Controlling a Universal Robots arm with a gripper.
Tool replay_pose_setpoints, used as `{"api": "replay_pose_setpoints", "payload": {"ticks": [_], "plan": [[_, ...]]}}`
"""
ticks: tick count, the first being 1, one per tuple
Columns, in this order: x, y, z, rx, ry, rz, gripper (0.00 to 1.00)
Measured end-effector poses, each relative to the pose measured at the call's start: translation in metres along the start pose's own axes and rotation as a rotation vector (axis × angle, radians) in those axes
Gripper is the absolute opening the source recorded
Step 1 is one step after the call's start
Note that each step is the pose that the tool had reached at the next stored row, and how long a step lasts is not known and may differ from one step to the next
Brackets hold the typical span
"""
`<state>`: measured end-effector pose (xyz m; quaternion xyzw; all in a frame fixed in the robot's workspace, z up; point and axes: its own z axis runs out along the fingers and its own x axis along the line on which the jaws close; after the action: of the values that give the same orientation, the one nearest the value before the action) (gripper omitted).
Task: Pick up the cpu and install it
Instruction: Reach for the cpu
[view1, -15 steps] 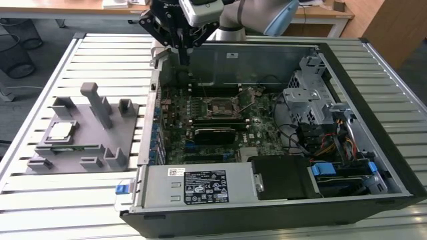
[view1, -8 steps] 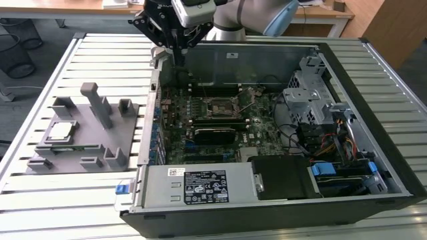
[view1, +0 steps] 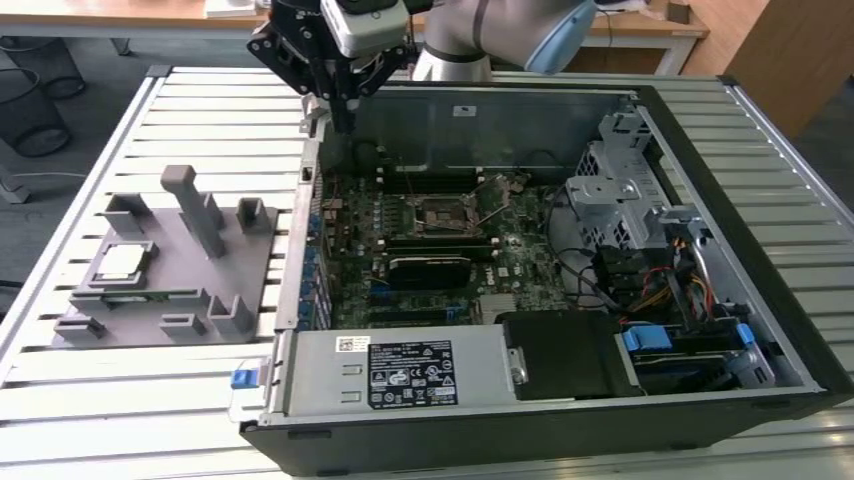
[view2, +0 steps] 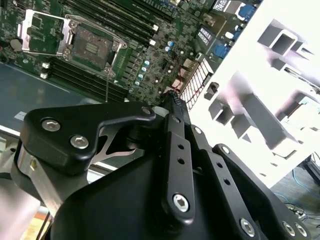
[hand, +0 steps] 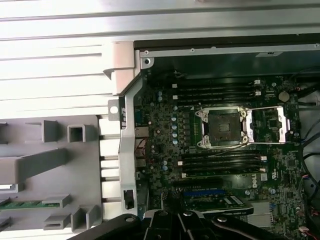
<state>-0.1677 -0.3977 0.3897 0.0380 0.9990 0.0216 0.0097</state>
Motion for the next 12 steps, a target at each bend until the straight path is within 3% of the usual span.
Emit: {"api": "replay_pose_setpoints", "payload": {"ticks": [12], "plan": [[0.0169, -0.0014, 0.002, 0.0008, 0.0097, 0.0, 0.11]]}}
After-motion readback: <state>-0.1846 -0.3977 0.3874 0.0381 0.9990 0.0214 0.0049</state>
